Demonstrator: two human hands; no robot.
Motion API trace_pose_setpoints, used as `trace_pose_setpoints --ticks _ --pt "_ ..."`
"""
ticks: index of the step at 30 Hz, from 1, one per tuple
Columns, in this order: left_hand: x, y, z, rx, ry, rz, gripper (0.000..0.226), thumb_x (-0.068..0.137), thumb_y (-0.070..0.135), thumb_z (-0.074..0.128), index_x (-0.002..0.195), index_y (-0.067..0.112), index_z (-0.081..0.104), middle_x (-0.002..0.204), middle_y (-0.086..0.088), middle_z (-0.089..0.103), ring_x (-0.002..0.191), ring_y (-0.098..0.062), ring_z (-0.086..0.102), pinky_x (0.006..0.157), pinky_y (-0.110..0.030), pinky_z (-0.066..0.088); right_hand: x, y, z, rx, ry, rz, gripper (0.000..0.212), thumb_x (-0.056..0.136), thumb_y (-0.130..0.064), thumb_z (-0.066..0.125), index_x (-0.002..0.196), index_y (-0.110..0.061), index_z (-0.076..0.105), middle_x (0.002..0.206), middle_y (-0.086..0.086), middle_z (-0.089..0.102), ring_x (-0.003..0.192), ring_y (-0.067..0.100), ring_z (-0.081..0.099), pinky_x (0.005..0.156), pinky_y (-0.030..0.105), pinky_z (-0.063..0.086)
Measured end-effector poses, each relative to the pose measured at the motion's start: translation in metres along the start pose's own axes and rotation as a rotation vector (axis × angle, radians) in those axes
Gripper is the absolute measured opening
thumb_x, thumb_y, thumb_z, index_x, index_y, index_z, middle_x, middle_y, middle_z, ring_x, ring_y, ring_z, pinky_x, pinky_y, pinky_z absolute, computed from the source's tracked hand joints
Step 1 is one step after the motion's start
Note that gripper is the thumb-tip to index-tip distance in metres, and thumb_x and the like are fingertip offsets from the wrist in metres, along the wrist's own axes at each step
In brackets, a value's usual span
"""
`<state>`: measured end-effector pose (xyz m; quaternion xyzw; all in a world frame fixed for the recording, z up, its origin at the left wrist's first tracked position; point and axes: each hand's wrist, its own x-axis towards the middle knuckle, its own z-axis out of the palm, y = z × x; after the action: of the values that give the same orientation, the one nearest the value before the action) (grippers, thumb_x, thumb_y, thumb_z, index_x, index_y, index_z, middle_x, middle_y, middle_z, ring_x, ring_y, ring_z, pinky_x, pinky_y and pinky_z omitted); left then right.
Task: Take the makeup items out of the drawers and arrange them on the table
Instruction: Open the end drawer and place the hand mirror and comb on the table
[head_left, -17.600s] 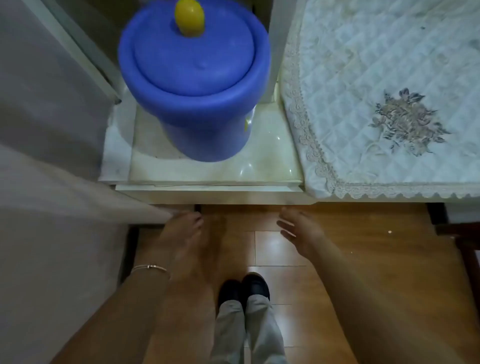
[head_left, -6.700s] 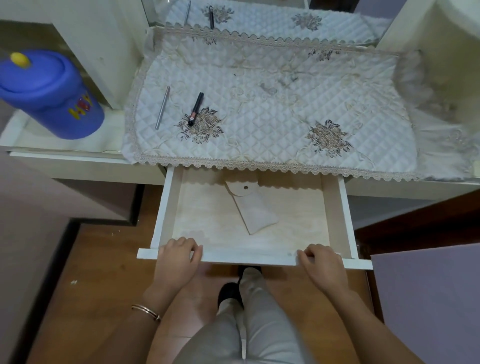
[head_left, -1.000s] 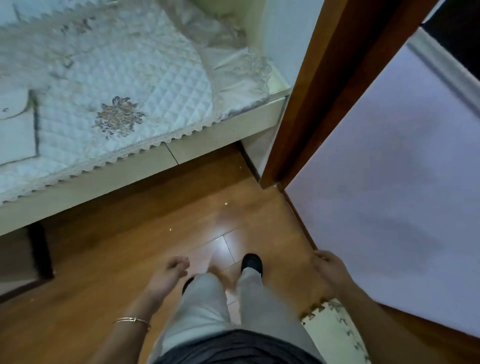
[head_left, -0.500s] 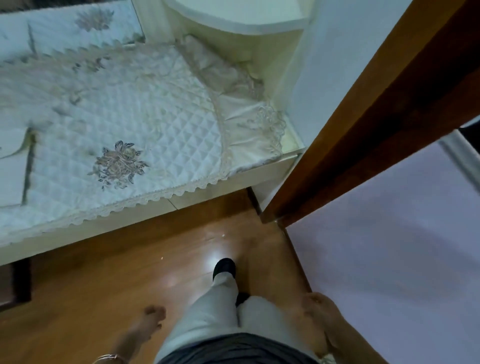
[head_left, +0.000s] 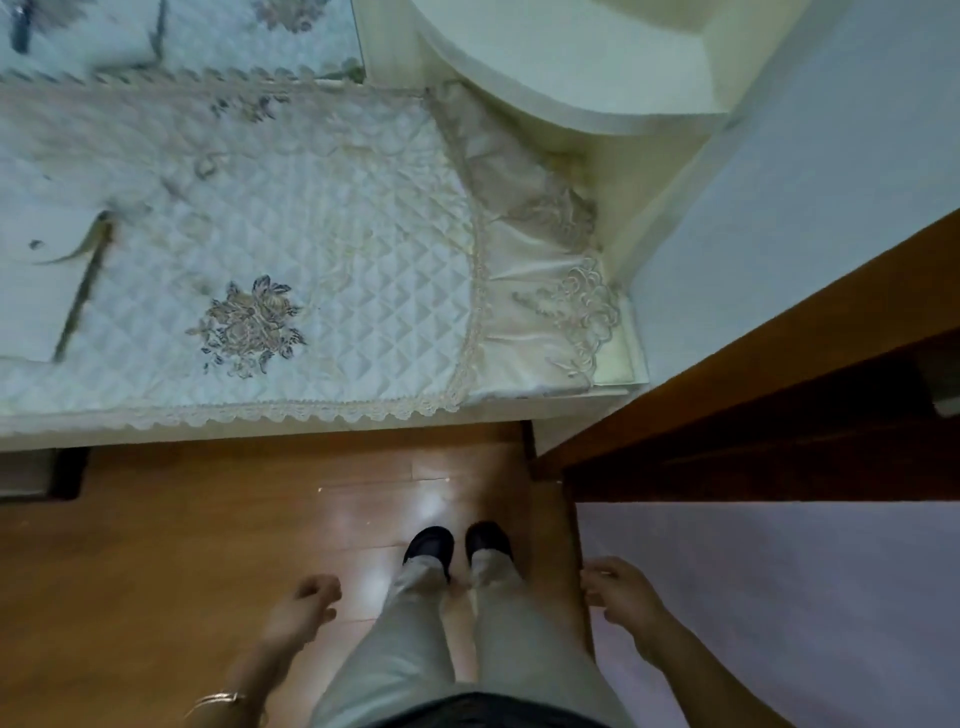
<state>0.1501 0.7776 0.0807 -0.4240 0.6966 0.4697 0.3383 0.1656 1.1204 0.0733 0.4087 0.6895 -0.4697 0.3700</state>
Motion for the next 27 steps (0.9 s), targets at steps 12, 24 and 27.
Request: trace_pose_setpoints --ticks 12,24,27 --pt "0.025 0.055 0.051 -0.210 -0.030 0.011 0.018 0.094 0.020 0.045 0.108 0.012 0.054 0.115 -0.010 0.060 0.101 -0.025 0.056 0.087 -0.035 0.038 0.072 -0.082 0.010 -0.044 -0.063 -0.117 0.008 0.086 -0.005 0.055 0.088 -0.008 0.062 0.084 0.006 0.057 0.084 0.020 0.052 0.062 0.021 0.039" --pt "0.087 0.138 0.074 -0.785 -0.111 0.009 0.035 0.093 -0.002 0.030 0.116 0.014 0.051 0.099 0.000 0.054 0.110 -0.015 0.053 0.104 -0.029 0.033 0.111 -0.134 0.018 0.831 -0.166 0.034 0.015 0.092 -0.012 0.051 0.080 -0.020 0.056 0.087 -0.003 0.055 0.081 0.011 0.056 0.068 0.026 0.044" --pt "0.095 0.138 0.071 -0.829 -0.096 -0.001 0.034 0.090 -0.006 0.027 0.073 0.018 0.044 0.081 0.001 0.049 0.085 -0.011 0.053 0.091 -0.027 0.039 0.115 -0.137 0.020 0.910 -0.176 0.037 0.017 0.092 -0.009 0.048 0.080 -0.018 0.054 0.103 0.001 0.053 0.083 0.011 0.056 0.073 0.027 0.045"
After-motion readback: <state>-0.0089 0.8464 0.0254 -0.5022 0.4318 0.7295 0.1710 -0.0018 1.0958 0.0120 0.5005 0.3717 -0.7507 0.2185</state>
